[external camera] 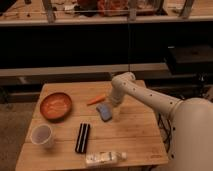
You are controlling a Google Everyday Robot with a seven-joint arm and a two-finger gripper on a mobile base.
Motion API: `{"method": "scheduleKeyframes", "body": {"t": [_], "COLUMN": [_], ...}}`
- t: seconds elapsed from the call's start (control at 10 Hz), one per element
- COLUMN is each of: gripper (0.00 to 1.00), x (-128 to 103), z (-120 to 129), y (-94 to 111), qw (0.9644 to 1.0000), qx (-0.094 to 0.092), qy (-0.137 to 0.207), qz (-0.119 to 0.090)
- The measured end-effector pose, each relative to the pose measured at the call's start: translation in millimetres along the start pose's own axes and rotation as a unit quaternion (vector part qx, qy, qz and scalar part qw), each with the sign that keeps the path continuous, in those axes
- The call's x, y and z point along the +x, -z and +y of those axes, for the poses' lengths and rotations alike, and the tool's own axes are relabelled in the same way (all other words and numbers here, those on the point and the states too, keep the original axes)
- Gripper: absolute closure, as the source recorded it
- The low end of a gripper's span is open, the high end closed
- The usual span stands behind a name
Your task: Place the white sponge in the ceramic bowl
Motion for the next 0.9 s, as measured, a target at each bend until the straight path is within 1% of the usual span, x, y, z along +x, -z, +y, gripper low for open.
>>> {"method": "scheduleKeyframes", "body": {"t": [0.3, 0.9], "gripper": [0.2, 0.2], "x": [-0.2, -0.7], "z": [-0.8, -4.0], "y": [-3.8, -8.8], "qw": [1.0, 0.9998], "qx": [-0.006, -0.01], "qy": [-0.002, -0.012], "qz": [-0.003, -0.008]}}
